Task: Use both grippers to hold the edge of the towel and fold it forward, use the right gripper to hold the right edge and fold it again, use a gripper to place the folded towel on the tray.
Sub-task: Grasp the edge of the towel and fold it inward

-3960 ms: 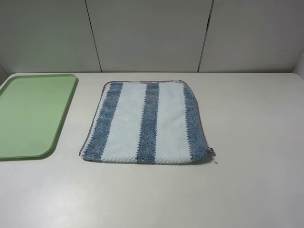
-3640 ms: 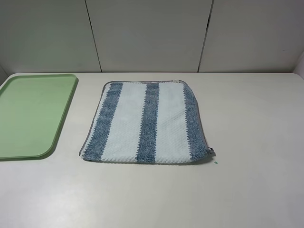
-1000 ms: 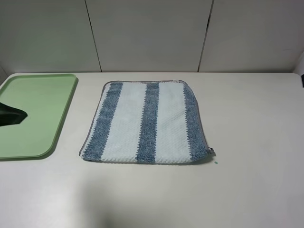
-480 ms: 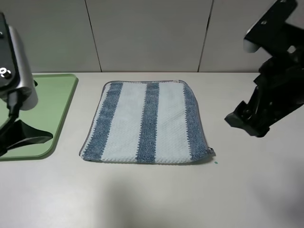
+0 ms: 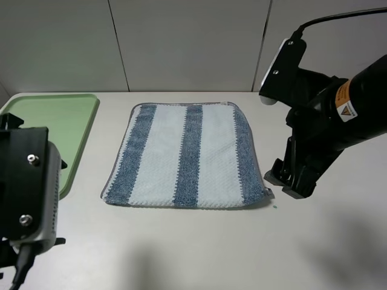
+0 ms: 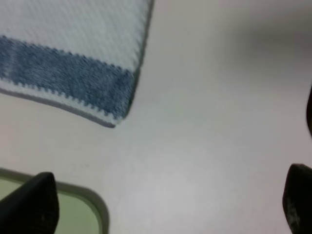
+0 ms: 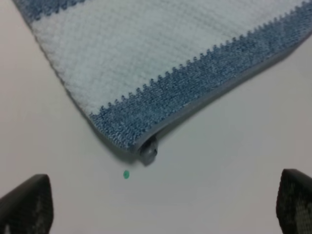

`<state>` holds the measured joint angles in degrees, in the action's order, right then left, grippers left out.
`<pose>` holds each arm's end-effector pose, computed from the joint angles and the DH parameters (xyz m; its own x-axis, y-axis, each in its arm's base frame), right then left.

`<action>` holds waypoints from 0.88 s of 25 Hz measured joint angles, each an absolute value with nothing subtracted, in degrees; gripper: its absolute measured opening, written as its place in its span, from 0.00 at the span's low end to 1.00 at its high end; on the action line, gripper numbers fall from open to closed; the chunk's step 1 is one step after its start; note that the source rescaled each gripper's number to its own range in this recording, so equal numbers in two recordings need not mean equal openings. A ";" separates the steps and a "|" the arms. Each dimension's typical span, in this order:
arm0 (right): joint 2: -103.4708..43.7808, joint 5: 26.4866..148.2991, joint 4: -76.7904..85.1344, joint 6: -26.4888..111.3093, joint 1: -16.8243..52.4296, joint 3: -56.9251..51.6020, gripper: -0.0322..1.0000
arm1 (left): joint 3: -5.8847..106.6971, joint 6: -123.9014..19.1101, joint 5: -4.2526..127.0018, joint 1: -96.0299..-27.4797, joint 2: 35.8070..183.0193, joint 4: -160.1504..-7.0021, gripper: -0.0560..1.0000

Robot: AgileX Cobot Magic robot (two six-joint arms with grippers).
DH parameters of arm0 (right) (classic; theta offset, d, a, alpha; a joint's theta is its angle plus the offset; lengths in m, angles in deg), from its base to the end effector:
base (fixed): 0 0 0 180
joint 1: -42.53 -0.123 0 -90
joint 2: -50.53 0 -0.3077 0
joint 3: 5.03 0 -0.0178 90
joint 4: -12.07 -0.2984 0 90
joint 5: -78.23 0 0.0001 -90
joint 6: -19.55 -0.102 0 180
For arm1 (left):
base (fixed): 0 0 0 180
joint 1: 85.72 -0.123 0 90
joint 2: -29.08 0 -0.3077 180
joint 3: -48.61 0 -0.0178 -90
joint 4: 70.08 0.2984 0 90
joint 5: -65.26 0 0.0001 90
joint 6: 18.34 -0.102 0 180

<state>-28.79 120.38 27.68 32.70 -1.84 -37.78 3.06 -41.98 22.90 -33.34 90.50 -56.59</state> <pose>0.2069 0.1766 0.2402 -0.3141 -0.8856 -0.3421 -0.8392 0.4275 -0.3360 0.1323 -0.1454 0.2372 -0.0271 0.9326 -0.3600 0.8980 0.1809 0.4011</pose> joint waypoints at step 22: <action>-41.03 112.45 25.20 48.32 -1.84 -37.78 1.00 | 0.44 -43.67 33.68 -33.34 110.44 -48.15 0.87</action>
